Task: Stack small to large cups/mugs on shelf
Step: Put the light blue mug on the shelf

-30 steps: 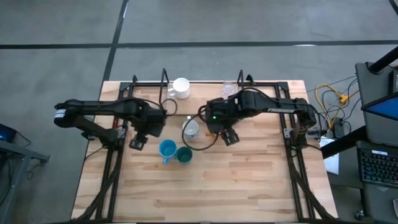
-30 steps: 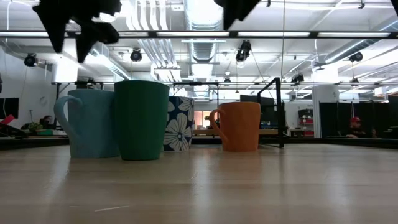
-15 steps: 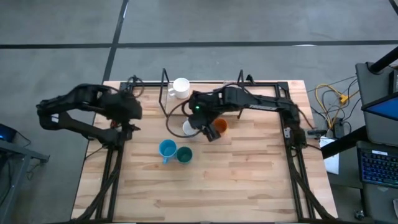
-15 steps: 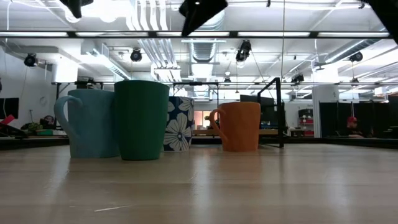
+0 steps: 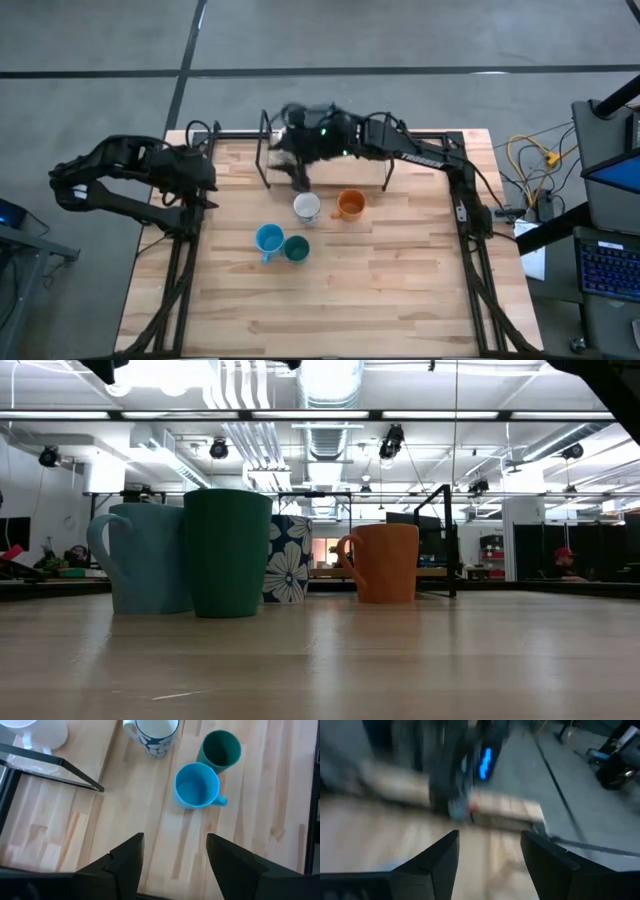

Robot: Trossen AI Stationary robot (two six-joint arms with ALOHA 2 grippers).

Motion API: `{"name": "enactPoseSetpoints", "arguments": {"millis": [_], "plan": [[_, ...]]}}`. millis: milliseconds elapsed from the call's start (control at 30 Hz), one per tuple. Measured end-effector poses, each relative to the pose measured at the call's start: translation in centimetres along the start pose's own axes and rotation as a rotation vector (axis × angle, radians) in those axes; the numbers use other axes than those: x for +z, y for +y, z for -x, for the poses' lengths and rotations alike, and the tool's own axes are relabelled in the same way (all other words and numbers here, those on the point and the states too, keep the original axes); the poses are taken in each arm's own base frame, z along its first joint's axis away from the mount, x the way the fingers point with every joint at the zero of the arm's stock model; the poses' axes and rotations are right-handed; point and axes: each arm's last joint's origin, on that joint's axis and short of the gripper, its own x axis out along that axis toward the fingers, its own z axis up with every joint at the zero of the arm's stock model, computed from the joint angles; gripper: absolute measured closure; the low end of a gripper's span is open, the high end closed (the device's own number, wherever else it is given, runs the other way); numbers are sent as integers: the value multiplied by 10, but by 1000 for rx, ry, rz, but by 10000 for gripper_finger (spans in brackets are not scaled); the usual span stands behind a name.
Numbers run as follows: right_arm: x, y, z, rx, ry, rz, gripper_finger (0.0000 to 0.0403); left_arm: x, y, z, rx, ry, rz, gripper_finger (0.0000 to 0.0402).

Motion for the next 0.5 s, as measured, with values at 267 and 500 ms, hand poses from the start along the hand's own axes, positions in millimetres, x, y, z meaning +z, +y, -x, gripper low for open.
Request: {"name": "enactPoseSetpoints", "arguments": {"millis": [267, 500], "plan": [[44, -15, 16, 412, -472, -421, 197, 0, 0, 1, -5, -23, 7, 201], [73, 2, 40, 786, -704, -397, 197, -1, 0, 2, -6, -25, 54, 201]]}}
